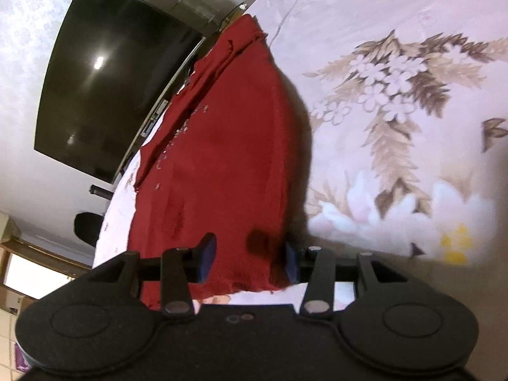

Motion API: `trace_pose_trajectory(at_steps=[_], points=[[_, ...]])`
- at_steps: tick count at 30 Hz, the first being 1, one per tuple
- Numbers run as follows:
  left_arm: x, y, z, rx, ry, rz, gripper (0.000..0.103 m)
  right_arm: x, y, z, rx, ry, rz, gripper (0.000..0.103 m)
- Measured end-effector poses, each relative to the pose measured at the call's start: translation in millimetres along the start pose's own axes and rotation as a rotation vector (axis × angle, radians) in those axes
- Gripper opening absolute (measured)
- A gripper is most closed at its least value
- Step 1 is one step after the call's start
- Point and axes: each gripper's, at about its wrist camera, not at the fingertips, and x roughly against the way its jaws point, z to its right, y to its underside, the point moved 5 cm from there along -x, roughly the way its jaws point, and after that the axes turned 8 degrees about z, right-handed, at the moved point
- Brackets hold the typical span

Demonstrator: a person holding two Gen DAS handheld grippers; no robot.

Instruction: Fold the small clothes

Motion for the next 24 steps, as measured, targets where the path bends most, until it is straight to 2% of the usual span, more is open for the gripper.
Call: trace_pose_trajectory(at_steps=[3, 8, 11, 13, 16, 19, 24], points=[[-3, -2, 0, -0.003, 0.006, 0.000, 0.029, -7, 2, 0, -0.025, -0.027, -0.008, 0.043], [-8, -5, 2, -0.006, 0.014, -0.002, 0.029, -18, 1, 2, -0.090, -0.067, -0.014, 0.036], [-10, -6, 3, -0.010, 0.016, -0.002, 0.029, -23, 0, 4, -0.106, -0.076, -0.030, 0.025], [-11, -6, 3, -0.018, 0.007, -0.002, 0.011, -26, 0, 6, -0.109, -0.078, -0.039, 0.014], [-12, -5, -3, -0.002, 0.007, 0.003, 0.004, -29, 2, 9, -0.106, -0.071, -0.041, 0.006], [-11, -4, -3, 0.001, 0.011, 0.009, 0.004, -27, 2, 9, -0.075, -0.069, -0.039, 0.006], [-6, -14, -1, 0.015, 0.035, 0.042, 0.003, -22, -5, -9, 0.045, -0.055, -0.036, 0.006]])
